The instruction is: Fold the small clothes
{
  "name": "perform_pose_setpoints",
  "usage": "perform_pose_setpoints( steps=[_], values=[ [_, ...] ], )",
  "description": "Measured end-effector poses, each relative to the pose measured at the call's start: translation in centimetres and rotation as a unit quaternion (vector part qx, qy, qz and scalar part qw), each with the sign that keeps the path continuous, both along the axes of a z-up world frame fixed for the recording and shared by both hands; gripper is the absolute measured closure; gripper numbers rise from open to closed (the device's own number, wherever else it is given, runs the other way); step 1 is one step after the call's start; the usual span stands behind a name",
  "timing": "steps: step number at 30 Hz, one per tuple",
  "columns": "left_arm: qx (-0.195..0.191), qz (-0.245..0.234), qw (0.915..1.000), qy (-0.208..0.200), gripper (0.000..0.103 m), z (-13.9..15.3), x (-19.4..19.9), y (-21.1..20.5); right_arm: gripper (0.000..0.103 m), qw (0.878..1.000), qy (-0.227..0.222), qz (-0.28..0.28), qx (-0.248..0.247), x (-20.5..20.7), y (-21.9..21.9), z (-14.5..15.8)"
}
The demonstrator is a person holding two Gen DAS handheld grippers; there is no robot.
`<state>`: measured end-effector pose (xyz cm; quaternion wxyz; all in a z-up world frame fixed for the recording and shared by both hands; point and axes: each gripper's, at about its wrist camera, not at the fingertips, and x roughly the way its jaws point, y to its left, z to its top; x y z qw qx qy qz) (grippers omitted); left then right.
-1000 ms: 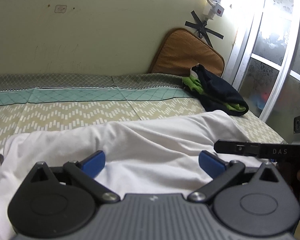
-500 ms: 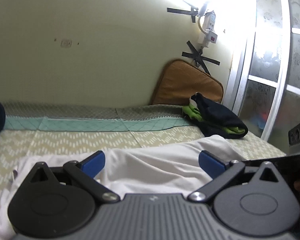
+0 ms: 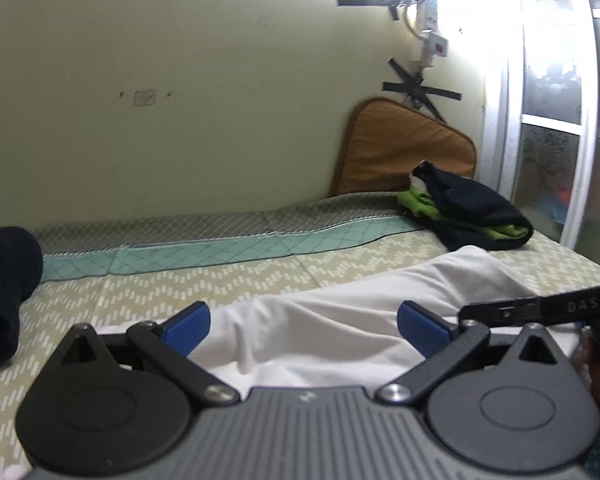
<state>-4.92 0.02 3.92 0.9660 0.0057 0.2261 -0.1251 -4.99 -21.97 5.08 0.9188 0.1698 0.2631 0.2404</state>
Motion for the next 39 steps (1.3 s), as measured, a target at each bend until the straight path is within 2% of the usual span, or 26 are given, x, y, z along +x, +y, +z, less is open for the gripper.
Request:
perform_pose_setpoints(
  steps=[11,16,27,39],
  values=[
    [-0.014,0.026,0.9987,0.041,0.0,-0.4,1.3,1.3,0.064,1.0,0.0,0.0,0.0,0.0,0.0,0.0],
    [-0.014,0.019,0.9988,0.044,0.0,-0.4,1.4,1.3,0.064,1.0,0.0,0.0,0.0,0.0,0.0,0.0],
    [-0.047,0.008,0.997,0.06,0.0,-0.3,1.6,2.1,0.064,1.0,0.0,0.001,0.0,0.0,0.0,0.0],
    [-0.052,0.01,0.9943,0.093,0.0,-0.9,2.5,2.3,0.064,1.0,0.0,0.001,0.0,0.0,0.0,0.0]
  ],
)
